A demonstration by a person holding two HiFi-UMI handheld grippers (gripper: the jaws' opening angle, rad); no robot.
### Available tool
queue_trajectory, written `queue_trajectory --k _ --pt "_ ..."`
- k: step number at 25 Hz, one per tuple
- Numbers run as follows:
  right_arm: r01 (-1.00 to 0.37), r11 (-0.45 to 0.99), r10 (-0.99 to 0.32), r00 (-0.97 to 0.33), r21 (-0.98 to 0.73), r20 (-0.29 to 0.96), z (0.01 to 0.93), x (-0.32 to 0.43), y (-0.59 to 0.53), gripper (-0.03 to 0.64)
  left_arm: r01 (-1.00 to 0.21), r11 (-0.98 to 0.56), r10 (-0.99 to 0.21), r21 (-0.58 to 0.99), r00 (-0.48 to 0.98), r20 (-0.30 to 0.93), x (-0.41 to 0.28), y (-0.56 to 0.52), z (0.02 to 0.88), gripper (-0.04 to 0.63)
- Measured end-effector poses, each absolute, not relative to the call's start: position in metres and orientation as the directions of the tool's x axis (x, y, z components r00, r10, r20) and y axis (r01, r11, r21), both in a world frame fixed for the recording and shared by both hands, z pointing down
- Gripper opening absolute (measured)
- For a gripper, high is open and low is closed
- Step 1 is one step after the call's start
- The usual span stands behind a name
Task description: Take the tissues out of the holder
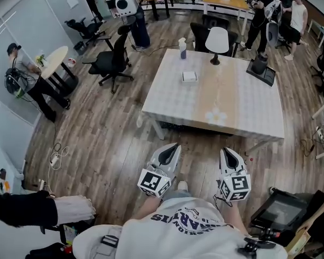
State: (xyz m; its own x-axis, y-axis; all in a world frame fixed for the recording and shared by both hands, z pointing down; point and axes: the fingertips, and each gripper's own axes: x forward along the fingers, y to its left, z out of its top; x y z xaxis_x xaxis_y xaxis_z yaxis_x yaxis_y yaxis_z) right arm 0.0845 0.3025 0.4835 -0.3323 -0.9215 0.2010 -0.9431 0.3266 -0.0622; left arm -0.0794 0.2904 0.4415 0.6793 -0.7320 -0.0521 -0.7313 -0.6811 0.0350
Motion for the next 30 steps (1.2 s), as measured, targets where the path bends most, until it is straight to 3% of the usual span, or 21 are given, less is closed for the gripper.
queue_trajectory --k 12,30 --pt "-0.939 0.337 -0.893 -0.341 -0.066 0.294 0.509 0.047 0.245 0.009 -0.743 -0.664 -0.745 0.080 0.667 0.009 -0.132 0.218 0.489 0.002" --pt "-0.928 0.363 -0.884 -0.370 -0.079 0.285 0.534 0.056 0.141 0.009 -0.736 -0.673 -0.738 0.077 0.675 -0.004 -0.110 0.137 0.497 0.002"
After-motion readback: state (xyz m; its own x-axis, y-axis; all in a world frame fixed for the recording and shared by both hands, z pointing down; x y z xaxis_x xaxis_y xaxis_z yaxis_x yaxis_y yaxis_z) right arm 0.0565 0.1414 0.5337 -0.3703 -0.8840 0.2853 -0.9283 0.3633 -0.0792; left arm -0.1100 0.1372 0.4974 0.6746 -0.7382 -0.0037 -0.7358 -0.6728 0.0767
